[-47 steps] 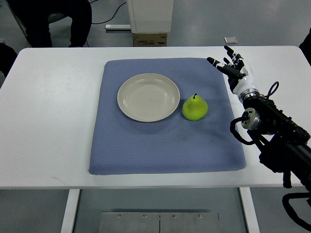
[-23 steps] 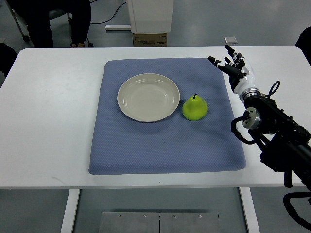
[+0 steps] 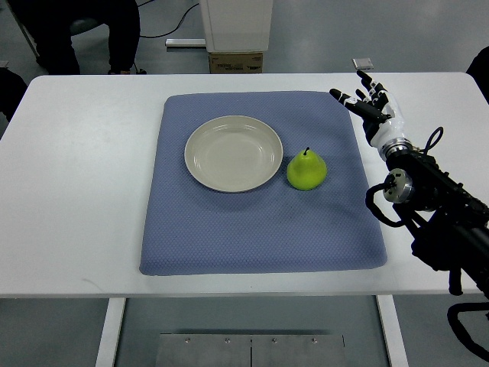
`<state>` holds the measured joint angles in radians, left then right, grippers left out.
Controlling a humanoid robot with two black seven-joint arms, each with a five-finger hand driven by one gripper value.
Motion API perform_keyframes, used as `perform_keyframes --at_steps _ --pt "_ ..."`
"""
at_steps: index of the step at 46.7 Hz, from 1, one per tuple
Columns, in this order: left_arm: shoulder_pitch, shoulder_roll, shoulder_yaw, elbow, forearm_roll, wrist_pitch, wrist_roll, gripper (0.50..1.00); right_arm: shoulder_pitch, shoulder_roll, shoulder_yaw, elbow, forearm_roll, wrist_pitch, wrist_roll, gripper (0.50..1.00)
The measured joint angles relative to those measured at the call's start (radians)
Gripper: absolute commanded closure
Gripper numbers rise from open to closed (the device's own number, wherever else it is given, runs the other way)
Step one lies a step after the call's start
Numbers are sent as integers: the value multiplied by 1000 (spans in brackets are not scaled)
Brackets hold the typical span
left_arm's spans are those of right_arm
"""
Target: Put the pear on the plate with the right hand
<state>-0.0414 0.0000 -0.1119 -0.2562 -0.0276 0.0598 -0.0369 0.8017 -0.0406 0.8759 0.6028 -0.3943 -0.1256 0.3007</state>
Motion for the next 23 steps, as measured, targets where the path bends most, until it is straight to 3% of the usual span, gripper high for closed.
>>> perform_keyframes --at_steps 23 --pt "0 0 0 0 0 0 0 500 4 -13 1 3 0 0 0 500"
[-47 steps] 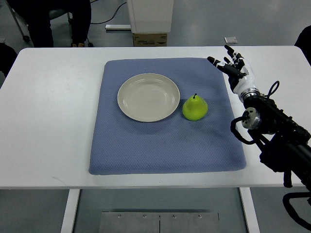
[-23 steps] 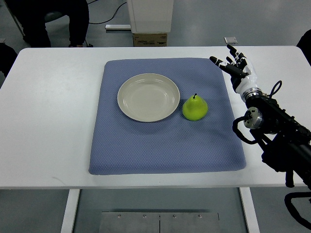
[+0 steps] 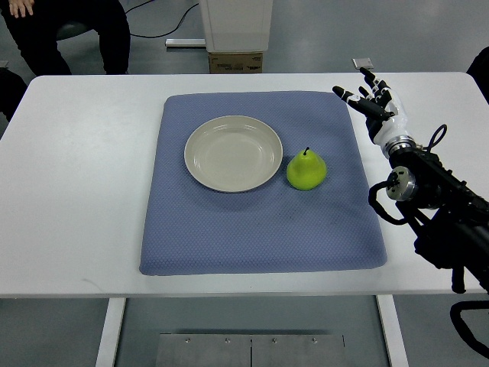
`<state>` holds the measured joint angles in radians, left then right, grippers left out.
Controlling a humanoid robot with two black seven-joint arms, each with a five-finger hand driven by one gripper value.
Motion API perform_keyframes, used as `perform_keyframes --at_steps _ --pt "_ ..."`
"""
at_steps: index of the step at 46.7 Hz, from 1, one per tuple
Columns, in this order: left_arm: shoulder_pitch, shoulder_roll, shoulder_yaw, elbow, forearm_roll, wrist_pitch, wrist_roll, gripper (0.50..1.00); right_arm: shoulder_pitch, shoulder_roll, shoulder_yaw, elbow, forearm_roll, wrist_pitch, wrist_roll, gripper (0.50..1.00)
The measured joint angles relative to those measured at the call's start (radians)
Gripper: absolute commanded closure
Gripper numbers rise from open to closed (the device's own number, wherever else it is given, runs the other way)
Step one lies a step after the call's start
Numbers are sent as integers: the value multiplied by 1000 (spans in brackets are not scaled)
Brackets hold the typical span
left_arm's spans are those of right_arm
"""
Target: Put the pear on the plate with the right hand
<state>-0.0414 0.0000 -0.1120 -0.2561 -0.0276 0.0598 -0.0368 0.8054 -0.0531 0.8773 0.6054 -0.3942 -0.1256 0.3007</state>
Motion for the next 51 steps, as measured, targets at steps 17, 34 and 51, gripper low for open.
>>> perform_keyframes --at_steps 17,34,51 --pt "0 0 0 0 0 0 0 500 -4 -7 2 -2 0 0 1 500" --pt "0 0 0 0 0 0 0 500 2 -14 0 0 0 0 9 500" --pt "0 0 0 0 0 0 0 500 -1 -53 -72 45 -7 3 87 500"
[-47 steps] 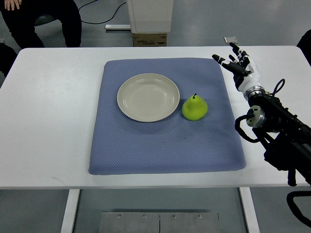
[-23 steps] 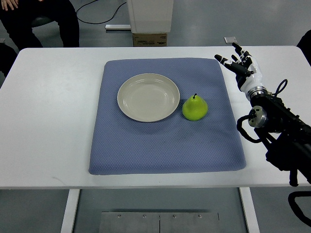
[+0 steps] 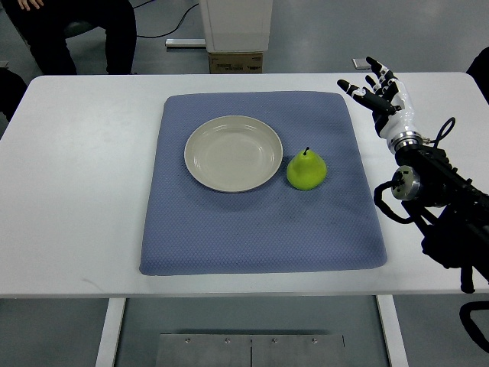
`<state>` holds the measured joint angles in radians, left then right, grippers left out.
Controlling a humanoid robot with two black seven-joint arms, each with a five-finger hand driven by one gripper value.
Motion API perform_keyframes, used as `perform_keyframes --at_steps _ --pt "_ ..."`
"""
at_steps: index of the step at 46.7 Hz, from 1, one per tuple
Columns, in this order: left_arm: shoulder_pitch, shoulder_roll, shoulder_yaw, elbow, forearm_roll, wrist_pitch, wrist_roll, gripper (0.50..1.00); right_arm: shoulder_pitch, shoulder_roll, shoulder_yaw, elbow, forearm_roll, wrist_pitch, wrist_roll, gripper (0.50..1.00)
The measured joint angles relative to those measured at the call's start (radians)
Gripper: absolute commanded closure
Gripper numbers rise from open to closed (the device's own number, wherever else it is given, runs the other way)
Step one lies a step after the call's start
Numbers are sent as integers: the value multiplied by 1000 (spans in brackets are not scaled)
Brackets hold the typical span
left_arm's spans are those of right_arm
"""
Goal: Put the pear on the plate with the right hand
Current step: 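Move the open right hand over the green pear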
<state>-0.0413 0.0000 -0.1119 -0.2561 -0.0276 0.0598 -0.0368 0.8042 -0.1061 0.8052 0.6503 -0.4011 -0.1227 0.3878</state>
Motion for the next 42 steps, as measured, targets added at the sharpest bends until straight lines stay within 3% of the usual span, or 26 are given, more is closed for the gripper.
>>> perform_keyframes --at_steps 18,27,42 --pt "0 0 0 0 0 0 0 500 -27 -101 -155 158 -29 35 121 500" --pt "0 0 0 0 0 0 0 500 -31 -136 -265 184 -81 35 217 500" --pt "0 0 0 0 0 0 0 500 -16 -164 -456 189 -86 35 224 500"
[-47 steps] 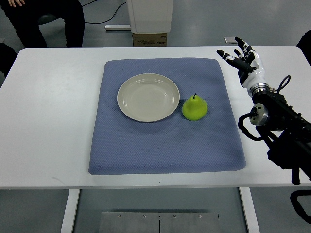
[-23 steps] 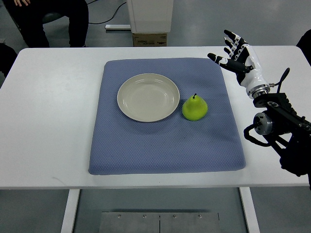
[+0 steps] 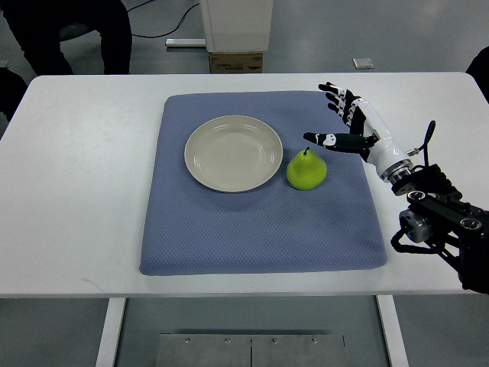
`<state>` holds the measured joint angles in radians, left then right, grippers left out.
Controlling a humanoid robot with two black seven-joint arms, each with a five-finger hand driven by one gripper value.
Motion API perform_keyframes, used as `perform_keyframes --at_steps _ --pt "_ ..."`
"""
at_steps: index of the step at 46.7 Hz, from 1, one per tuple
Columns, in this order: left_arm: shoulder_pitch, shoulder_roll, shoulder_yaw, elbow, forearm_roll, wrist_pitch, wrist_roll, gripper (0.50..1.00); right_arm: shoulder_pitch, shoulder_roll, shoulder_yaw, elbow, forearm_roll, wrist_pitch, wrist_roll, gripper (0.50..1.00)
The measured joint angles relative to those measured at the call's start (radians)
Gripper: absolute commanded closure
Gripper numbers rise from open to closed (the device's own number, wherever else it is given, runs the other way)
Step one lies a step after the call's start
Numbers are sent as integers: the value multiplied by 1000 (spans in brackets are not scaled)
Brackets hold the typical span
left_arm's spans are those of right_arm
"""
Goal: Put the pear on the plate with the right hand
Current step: 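Move the open right hand over the green pear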
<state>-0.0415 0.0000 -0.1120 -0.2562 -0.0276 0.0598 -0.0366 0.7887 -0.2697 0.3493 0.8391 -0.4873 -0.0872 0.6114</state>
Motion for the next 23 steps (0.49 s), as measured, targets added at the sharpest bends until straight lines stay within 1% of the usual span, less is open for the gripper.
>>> perform_keyframes --at_steps 17,23 --pt "0 0 0 0 0 0 0 500 14 0 -30 0 -16 0 0 500" --pt "0 0 0 0 0 0 0 500 27 -18 -27 0 -16 0 -1 500"
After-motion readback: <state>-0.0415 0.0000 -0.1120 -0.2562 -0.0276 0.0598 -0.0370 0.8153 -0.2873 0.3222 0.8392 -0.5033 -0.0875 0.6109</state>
